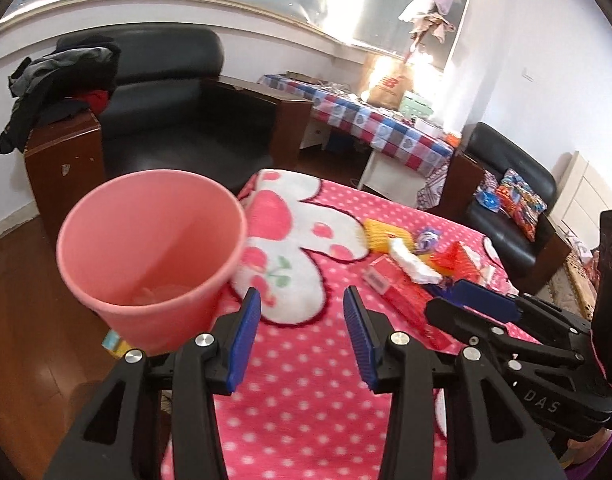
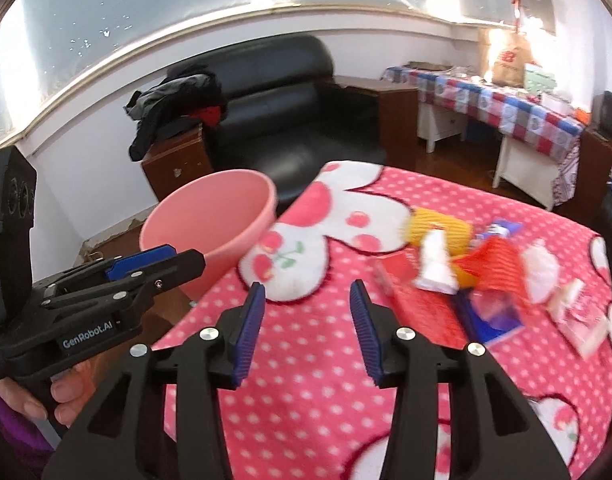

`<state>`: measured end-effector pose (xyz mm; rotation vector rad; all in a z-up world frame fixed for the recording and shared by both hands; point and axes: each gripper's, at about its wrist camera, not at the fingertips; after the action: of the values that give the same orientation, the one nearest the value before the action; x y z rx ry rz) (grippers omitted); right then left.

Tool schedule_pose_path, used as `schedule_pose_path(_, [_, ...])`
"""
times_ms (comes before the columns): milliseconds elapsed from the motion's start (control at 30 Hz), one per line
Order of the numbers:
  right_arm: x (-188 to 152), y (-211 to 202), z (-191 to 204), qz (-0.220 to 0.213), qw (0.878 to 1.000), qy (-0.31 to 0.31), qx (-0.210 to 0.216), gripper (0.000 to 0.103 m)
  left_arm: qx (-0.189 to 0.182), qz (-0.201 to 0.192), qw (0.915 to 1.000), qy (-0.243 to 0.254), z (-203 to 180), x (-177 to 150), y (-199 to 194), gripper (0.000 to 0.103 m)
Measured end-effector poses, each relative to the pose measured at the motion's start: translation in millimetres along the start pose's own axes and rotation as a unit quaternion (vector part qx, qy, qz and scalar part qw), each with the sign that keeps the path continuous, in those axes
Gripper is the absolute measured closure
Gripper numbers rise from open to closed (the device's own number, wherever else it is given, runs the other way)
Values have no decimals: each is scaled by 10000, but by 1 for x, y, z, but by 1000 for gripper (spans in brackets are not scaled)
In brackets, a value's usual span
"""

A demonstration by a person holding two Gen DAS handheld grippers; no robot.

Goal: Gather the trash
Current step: 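Grasp the crumpled foil wrapper with the right tool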

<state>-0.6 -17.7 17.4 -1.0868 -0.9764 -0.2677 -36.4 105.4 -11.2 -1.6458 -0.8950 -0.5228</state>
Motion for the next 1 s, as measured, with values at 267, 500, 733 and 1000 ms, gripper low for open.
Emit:
schedule_pose_path(267, [-22, -29, -46, -128, 9977, 352, -556, 58, -292, 33, 9994, 192, -28, -1, 11, 61])
schedule_pose_path(500, [-49, -54, -83, -148, 9921, 551, -1119, 58, -506, 175, 9975, 461, -56, -2, 30, 61])
schedule_pose_path(733, [-78, -72, -110, 16, 9879, 904, -1261, 58, -675, 290, 9955, 591, -75, -5, 43, 61])
schedule_pose_path(1000, [-102, -59, -123, 368, 9854, 1264, -1077, 58, -755, 436, 9936, 713, -87, -7, 55, 61])
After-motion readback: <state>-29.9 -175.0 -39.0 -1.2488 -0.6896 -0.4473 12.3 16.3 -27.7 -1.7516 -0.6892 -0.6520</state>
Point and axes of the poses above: each gripper's, at about its wrist camera, not at the fingertips, and y roughly the way its jaws point, z to its left, x to its top, and after that the axes turned 1 degree about -y, right-handed
